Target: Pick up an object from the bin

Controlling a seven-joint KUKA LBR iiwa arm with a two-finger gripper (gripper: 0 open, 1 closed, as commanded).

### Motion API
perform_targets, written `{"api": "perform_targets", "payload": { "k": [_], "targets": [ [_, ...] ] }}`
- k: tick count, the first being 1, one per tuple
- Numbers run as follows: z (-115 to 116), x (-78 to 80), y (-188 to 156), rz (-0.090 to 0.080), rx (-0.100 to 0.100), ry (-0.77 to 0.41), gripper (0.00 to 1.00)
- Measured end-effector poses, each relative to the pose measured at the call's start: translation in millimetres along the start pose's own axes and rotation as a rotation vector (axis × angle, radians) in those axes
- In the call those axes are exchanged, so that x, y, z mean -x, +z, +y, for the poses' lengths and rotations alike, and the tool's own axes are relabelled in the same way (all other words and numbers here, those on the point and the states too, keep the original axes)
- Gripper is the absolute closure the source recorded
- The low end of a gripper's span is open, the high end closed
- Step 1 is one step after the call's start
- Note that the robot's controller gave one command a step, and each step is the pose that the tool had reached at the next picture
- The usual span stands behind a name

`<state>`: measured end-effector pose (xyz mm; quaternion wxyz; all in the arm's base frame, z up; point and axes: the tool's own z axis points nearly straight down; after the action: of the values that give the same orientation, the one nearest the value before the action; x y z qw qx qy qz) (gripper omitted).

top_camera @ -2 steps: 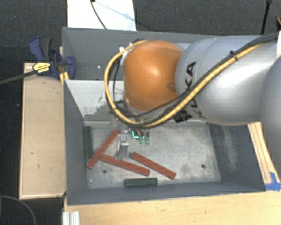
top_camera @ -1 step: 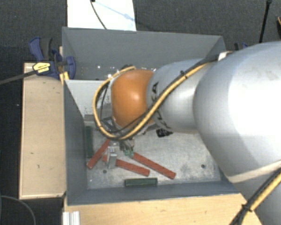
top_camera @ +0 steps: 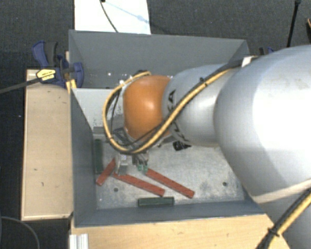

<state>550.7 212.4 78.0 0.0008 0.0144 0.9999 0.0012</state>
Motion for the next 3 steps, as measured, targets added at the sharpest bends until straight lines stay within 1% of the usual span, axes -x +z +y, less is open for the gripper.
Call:
{"api": "perform_targets", "payload": {
  "k": [1, 2, 3],
  "targets": [
    [-0.4, 0.1, 0.3, 0.000, -0.001, 0.004, 0.00],
    [-3.3, 1.8, 6.0, -0.001, 0.000, -0.147, 0.00],
    [-4.0, 2.1, 6.0, -0.001, -0.001, -0.141, 1.00]
  ]
}}
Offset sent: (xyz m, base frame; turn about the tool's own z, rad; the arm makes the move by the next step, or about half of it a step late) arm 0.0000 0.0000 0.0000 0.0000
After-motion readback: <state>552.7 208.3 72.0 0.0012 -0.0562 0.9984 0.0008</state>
